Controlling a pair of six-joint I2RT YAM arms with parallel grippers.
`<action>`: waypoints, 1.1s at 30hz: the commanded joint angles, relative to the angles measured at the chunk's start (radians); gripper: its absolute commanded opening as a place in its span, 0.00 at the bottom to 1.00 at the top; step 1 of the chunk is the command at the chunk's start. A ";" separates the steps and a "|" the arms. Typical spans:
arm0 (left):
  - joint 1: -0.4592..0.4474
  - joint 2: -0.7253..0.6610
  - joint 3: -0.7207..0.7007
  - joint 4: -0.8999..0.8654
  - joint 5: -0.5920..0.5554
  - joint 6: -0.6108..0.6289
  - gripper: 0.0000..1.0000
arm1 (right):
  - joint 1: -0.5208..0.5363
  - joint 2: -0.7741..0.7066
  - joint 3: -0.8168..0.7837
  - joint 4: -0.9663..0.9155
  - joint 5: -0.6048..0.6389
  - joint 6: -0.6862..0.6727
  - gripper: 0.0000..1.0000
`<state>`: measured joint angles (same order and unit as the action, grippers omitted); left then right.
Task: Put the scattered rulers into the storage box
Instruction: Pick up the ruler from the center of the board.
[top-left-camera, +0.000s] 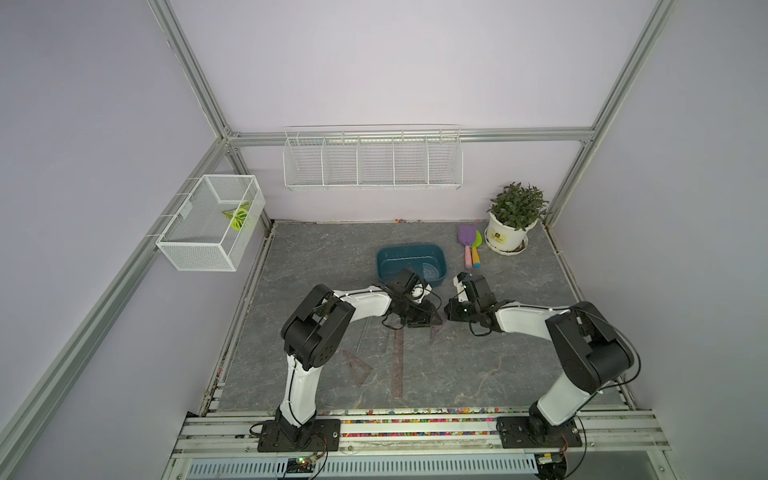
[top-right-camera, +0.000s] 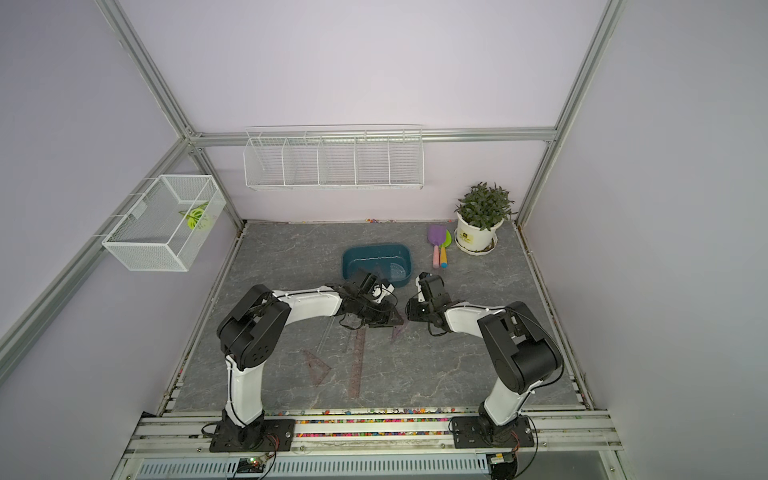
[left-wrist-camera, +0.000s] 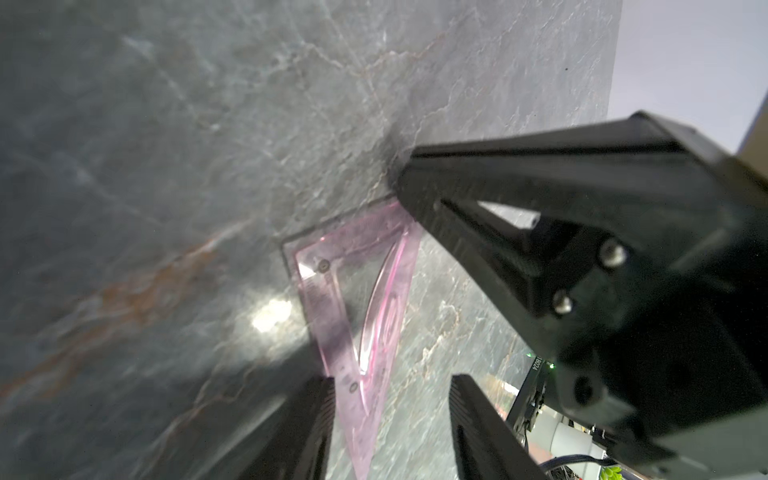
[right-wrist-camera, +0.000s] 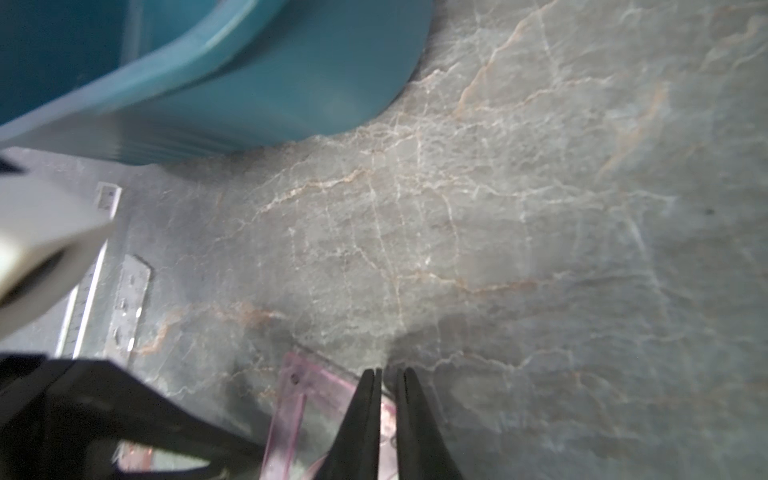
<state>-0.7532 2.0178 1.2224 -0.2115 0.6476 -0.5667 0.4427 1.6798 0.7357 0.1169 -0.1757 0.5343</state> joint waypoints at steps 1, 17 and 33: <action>-0.005 0.041 0.029 -0.037 -0.016 0.017 0.51 | -0.003 -0.038 -0.078 -0.037 -0.018 0.010 0.15; -0.001 0.010 0.053 -0.051 -0.058 0.010 0.50 | 0.068 -0.325 -0.351 -0.047 0.006 0.200 0.14; 0.045 -0.221 -0.148 -0.061 -0.157 -0.011 0.58 | 0.045 -0.365 -0.277 -0.054 -0.020 0.096 0.11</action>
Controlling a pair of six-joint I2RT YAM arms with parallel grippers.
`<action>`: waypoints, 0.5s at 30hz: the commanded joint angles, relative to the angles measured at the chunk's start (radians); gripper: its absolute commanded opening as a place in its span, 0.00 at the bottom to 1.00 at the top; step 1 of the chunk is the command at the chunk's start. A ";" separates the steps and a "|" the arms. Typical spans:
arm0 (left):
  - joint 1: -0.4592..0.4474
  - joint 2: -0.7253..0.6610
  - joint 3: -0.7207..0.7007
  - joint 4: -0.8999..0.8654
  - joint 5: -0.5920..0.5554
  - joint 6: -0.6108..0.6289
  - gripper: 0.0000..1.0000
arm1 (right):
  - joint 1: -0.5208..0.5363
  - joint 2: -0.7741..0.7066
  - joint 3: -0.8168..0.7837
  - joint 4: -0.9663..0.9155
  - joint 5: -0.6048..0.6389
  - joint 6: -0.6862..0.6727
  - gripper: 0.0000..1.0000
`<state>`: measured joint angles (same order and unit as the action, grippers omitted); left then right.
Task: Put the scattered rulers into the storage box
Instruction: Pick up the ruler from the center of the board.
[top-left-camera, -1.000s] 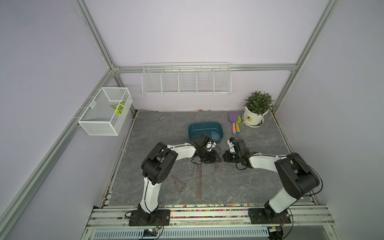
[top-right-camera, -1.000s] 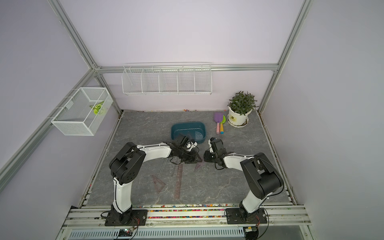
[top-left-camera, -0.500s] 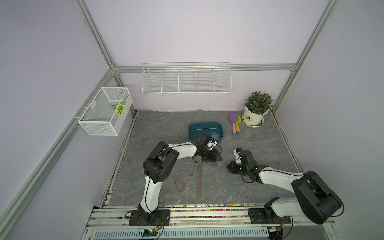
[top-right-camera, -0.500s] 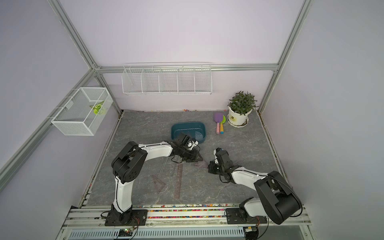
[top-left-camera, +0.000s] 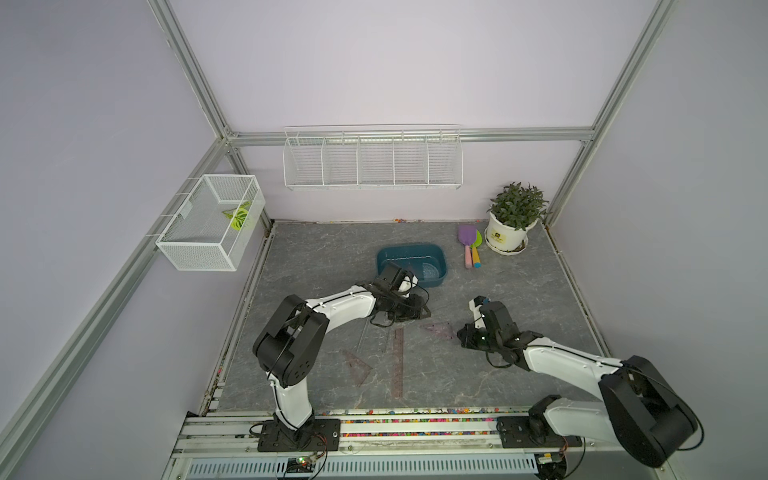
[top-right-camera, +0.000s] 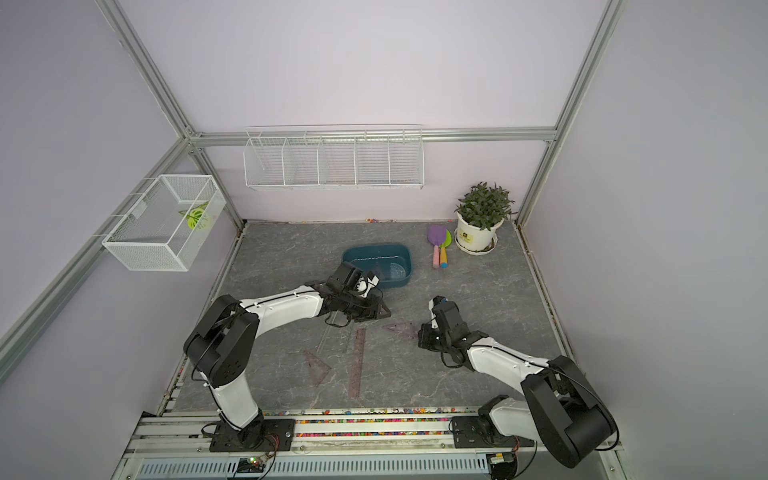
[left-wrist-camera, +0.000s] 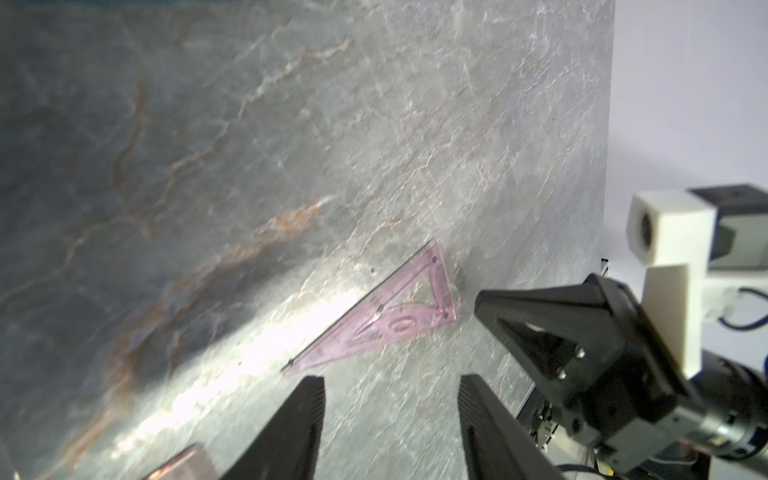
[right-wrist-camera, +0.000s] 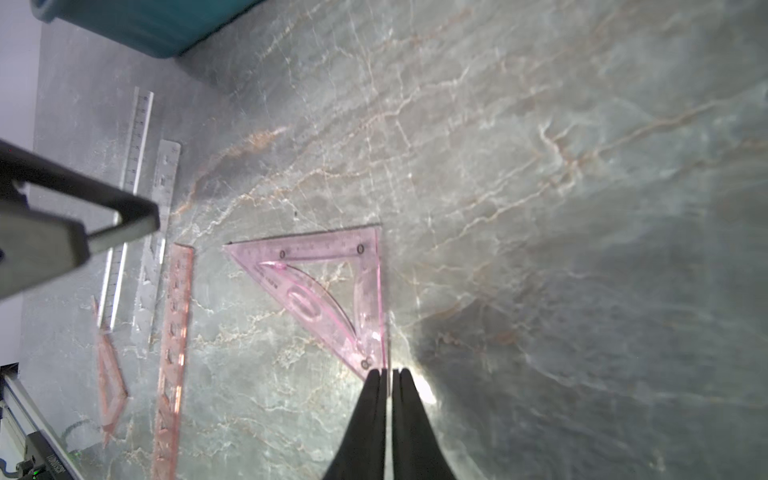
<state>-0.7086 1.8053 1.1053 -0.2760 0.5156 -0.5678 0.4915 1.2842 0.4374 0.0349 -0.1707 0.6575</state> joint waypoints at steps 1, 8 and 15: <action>0.000 -0.008 -0.035 0.007 -0.024 -0.013 0.57 | -0.003 0.043 0.024 0.038 -0.030 -0.027 0.10; 0.001 -0.011 -0.058 0.022 -0.027 -0.025 0.58 | -0.005 0.107 0.062 0.096 -0.055 -0.025 0.08; 0.000 -0.006 -0.058 0.021 -0.029 -0.023 0.58 | -0.005 0.164 0.068 0.129 -0.060 -0.020 0.07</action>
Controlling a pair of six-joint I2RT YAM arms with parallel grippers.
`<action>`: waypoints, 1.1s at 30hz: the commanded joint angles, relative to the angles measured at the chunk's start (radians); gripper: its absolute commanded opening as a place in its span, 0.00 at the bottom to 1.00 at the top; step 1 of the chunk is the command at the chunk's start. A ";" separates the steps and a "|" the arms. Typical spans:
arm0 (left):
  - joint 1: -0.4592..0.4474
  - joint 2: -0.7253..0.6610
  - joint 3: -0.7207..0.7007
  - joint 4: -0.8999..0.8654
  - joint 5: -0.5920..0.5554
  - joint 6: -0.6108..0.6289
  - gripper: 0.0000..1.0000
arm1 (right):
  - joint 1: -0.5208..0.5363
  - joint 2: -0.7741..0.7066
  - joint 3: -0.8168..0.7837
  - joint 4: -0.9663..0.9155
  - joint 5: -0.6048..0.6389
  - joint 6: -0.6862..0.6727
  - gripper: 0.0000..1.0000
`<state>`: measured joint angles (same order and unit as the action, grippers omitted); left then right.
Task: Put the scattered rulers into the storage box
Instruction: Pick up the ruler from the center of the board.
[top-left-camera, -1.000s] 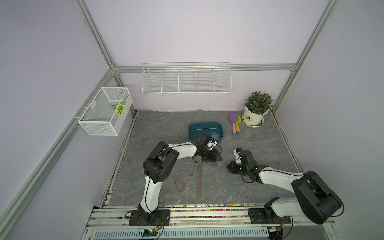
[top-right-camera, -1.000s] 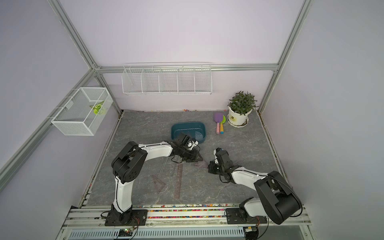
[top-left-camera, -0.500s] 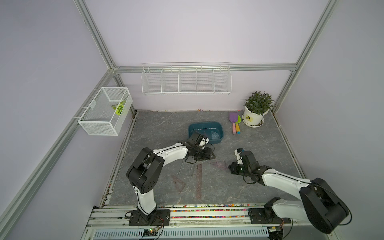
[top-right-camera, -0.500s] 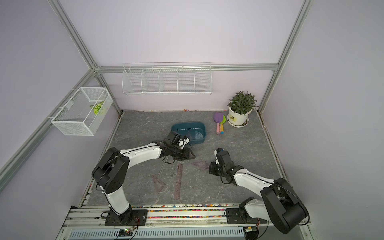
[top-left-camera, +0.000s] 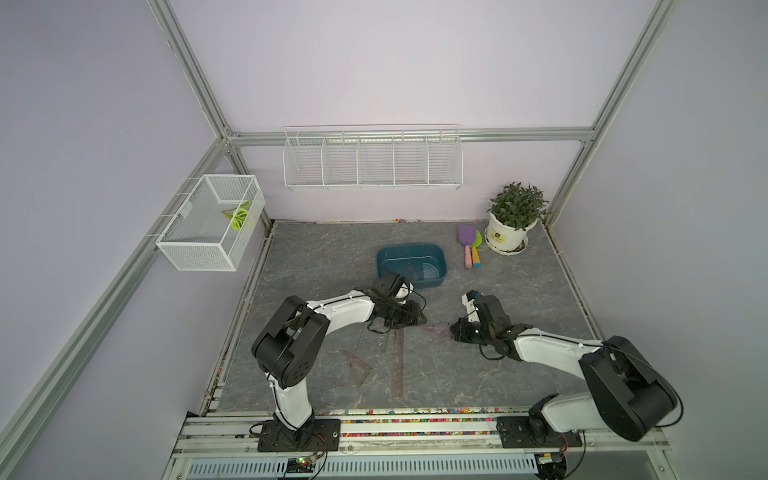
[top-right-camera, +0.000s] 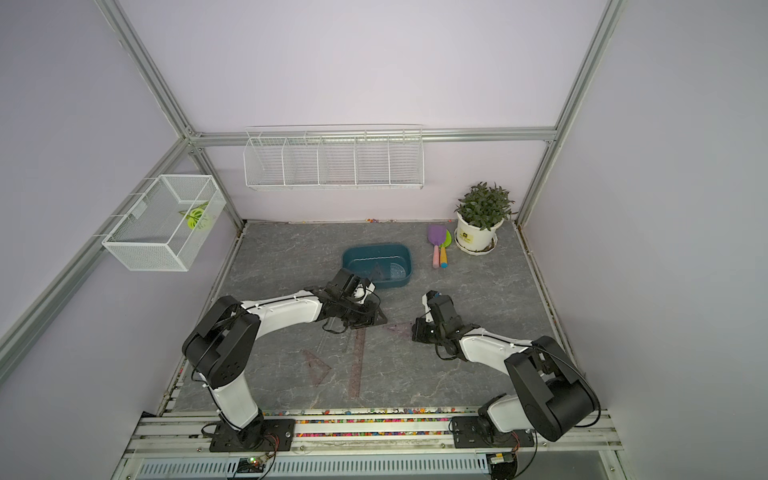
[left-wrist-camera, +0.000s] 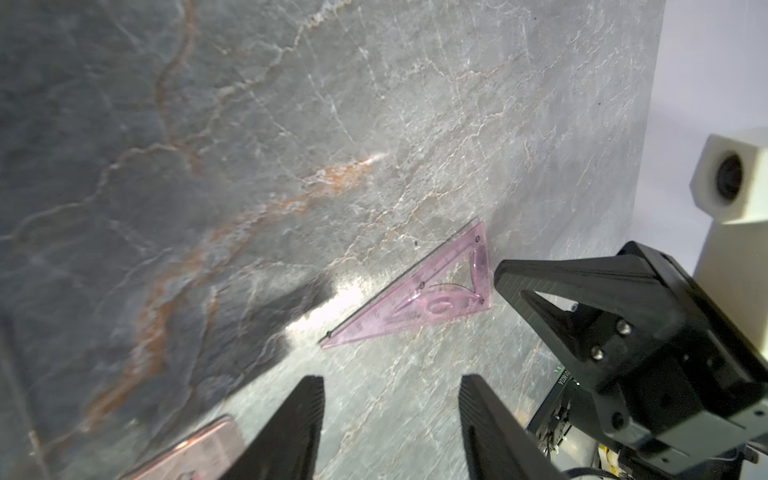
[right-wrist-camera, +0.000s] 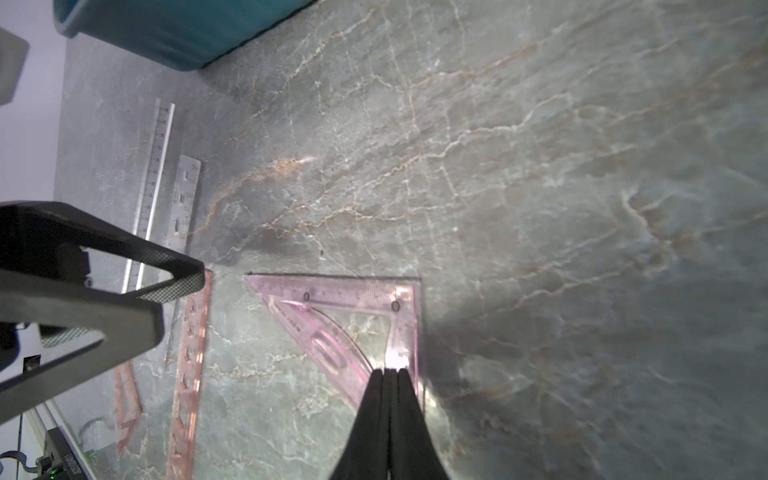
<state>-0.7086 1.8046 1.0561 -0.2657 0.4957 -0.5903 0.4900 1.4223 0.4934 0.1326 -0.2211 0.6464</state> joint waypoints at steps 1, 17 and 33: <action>0.000 -0.005 -0.009 0.010 -0.009 -0.001 0.58 | -0.003 0.033 0.009 0.034 -0.007 -0.007 0.07; 0.010 0.014 -0.043 0.013 -0.012 -0.042 0.61 | -0.003 0.089 -0.102 0.096 0.026 0.018 0.04; 0.010 0.136 -0.063 0.180 0.137 -0.129 0.58 | -0.009 0.091 -0.138 0.137 0.021 0.034 0.04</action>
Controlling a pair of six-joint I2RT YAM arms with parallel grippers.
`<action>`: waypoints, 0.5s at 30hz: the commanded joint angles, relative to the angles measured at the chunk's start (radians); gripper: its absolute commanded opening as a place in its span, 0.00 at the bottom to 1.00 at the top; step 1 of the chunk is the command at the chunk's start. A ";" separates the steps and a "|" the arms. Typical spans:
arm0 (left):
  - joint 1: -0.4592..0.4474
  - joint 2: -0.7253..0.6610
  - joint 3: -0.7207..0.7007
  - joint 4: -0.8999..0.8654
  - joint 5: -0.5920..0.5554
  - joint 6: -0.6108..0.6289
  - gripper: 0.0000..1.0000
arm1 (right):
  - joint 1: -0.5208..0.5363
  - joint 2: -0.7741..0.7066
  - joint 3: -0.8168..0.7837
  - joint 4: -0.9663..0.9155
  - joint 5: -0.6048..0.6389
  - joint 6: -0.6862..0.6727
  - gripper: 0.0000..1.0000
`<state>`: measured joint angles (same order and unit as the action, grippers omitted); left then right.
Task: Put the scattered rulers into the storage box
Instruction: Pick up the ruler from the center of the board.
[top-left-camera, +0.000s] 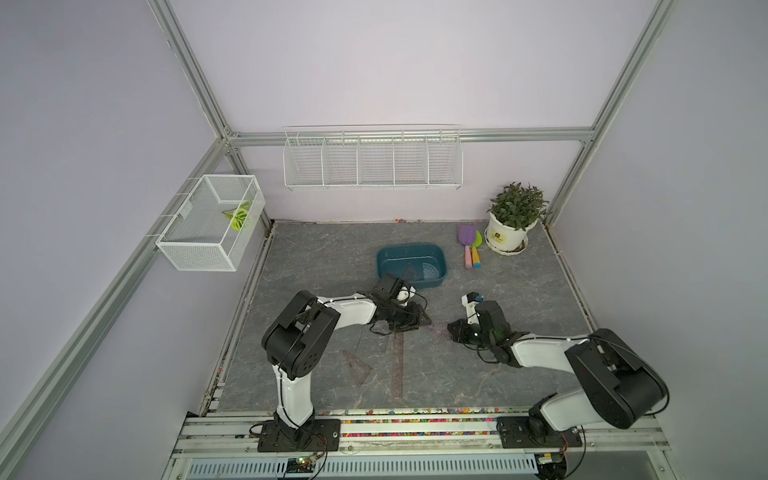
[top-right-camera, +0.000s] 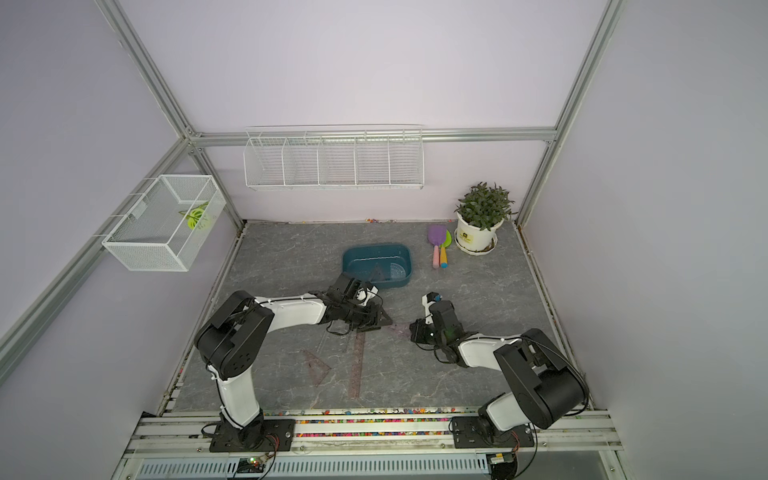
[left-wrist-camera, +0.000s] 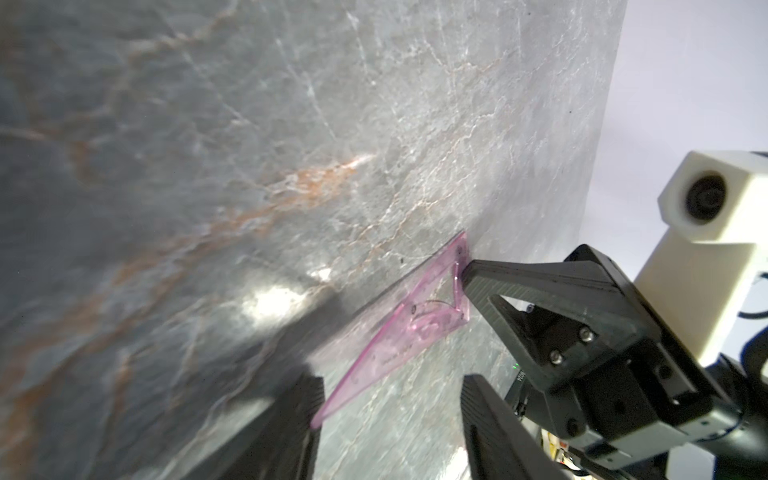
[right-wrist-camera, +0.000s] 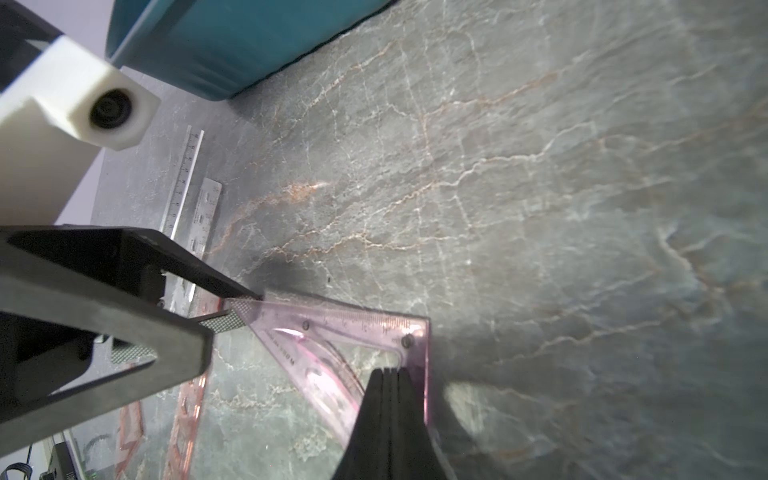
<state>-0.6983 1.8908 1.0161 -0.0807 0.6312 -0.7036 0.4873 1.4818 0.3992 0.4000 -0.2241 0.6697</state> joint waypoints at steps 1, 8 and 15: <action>0.000 0.048 -0.028 0.001 0.004 -0.019 0.57 | -0.007 0.032 -0.044 -0.129 0.024 0.011 0.04; 0.001 0.053 -0.030 0.015 -0.001 -0.016 0.35 | -0.006 0.026 -0.042 -0.131 0.019 0.011 0.04; 0.001 0.023 -0.039 0.011 -0.001 0.000 0.16 | -0.010 -0.025 -0.034 -0.173 0.025 0.003 0.04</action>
<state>-0.6983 1.9179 0.9943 -0.0463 0.6449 -0.7197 0.4843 1.4643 0.3985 0.3733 -0.2268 0.6697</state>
